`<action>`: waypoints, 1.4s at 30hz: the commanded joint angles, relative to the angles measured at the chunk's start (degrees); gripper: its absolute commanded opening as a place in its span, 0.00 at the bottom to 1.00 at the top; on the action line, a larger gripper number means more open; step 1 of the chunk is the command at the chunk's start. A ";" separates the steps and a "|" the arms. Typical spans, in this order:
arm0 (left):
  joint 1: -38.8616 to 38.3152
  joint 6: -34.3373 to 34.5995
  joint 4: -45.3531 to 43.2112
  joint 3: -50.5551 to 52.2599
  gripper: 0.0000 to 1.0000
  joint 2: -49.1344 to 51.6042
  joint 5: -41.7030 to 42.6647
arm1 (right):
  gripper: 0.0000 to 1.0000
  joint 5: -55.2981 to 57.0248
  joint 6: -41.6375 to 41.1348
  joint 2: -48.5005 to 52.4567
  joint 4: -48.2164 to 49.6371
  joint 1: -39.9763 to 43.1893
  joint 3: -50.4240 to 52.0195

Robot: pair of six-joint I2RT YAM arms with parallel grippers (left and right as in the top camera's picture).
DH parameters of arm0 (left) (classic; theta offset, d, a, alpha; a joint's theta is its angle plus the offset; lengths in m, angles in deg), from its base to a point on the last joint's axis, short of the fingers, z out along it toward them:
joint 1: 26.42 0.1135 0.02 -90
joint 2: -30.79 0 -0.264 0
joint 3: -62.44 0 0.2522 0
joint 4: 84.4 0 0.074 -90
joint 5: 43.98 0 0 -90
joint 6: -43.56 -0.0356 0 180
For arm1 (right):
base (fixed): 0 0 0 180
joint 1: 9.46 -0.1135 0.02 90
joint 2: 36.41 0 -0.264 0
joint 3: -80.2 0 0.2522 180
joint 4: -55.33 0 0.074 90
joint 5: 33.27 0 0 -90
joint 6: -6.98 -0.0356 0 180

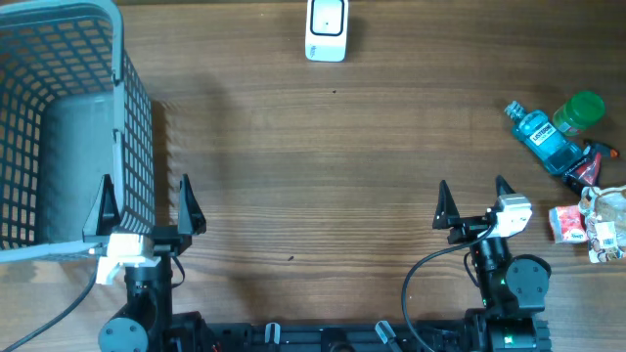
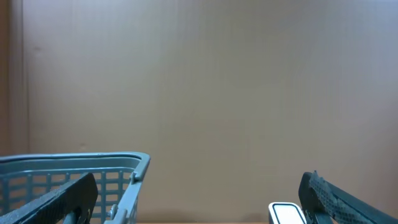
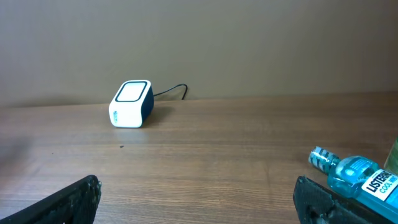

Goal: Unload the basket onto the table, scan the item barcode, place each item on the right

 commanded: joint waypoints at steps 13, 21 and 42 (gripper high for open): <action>-0.92 5.68 17.77 9.09 1.00 0.09 -9.25 | 1.00 0.98 0.35 0.33 0.07 0.24 -0.04; -0.85 5.68 17.75 9.09 1.00 0.20 -9.25 | 1.00 0.98 0.35 0.33 0.07 0.24 -0.04; -0.85 5.68 17.75 9.09 1.00 0.24 -9.25 | 1.00 1.62 0.39 -2.34 0.02 3.13 0.02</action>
